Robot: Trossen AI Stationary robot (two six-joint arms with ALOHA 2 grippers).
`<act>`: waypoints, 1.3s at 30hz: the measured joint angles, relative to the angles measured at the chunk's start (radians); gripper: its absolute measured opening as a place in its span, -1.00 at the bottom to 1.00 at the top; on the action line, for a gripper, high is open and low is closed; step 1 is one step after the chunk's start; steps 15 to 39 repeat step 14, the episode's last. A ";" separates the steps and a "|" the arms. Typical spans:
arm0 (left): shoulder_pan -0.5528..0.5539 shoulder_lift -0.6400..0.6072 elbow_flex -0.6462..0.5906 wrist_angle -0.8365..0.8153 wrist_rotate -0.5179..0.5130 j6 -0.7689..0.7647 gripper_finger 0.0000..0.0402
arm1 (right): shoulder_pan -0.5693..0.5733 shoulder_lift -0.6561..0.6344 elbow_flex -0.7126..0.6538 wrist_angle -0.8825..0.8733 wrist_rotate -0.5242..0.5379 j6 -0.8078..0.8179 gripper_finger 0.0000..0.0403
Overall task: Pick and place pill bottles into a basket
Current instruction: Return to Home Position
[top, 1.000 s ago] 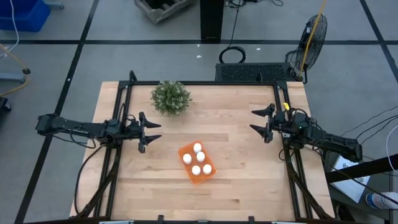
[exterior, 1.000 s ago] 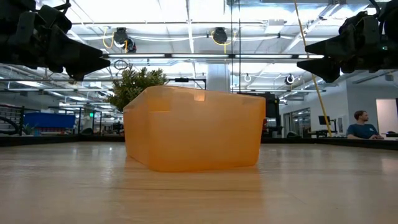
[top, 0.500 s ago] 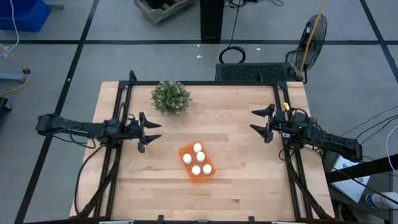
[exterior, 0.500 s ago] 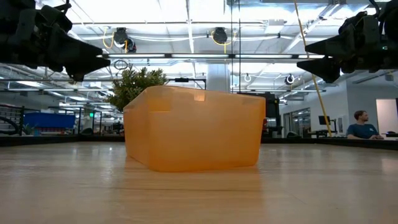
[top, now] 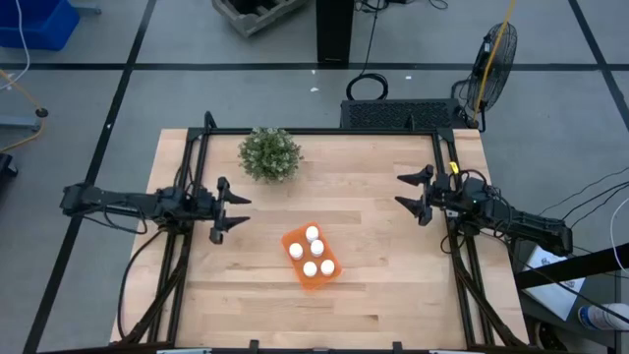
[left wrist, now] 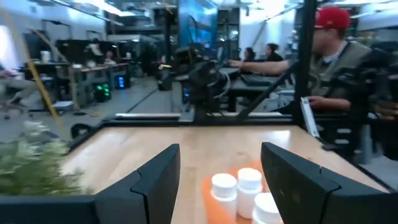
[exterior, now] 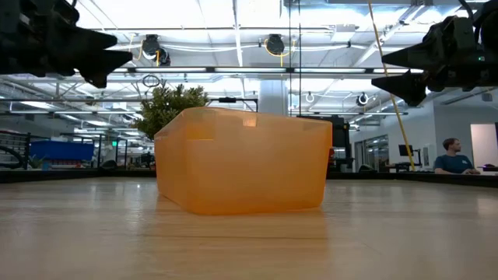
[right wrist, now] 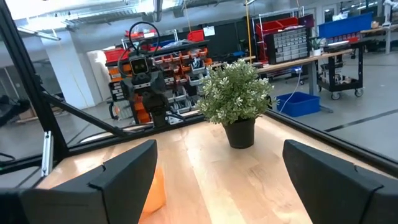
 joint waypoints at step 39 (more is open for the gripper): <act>0.035 -0.178 0.000 -0.252 -0.040 -0.054 0.14 | 0.002 0.002 0.000 -0.051 -0.008 -0.029 0.71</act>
